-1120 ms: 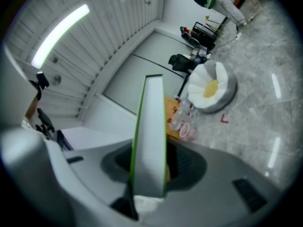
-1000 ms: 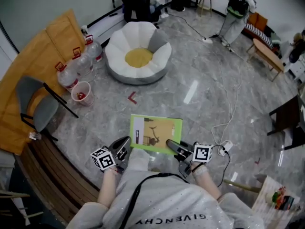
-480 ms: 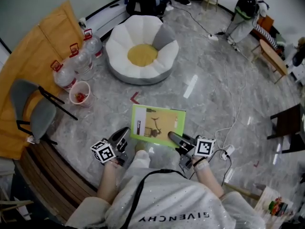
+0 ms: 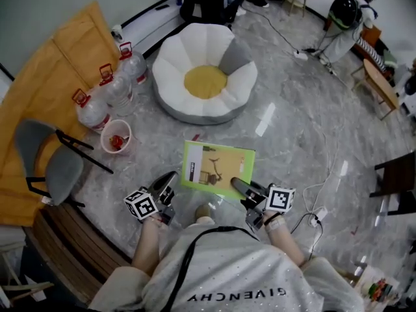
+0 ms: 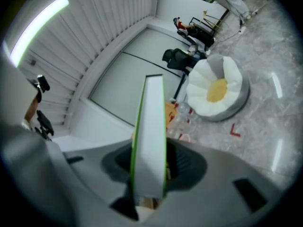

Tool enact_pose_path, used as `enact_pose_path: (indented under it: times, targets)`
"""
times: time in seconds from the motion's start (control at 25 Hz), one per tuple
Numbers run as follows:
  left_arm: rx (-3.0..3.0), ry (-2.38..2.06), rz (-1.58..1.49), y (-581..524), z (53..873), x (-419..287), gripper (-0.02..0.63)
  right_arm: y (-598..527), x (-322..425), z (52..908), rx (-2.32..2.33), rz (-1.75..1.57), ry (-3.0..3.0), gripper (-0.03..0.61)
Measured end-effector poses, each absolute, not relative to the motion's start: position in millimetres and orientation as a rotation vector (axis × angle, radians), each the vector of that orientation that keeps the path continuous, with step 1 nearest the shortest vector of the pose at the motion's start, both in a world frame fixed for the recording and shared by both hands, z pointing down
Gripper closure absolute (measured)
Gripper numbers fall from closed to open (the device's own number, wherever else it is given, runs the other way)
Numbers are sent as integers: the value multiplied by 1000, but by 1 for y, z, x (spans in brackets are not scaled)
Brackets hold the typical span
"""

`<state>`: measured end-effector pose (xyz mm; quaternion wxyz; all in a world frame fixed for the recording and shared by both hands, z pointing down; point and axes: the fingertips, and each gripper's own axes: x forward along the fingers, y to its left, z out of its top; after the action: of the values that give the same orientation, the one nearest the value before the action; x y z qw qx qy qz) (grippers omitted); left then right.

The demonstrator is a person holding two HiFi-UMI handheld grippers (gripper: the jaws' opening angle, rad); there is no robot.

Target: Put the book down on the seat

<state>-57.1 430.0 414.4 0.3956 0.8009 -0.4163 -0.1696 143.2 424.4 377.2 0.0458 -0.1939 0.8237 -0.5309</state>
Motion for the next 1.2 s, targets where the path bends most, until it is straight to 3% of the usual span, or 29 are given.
enact_pose_path:
  times: [0.48,0.84,1.2]
  targets:
    - [1940,-1123,-488,421,426,-88,577,395,123,383,-580,-1682,2511,430]
    - [1851,-1178,-508,353,445,-134,577,318,91,400,-562,-1733,2499,430]
    - [1917,-1143,-405,254,433,-124,577,228,73,395,-518,-1744,2462,430]
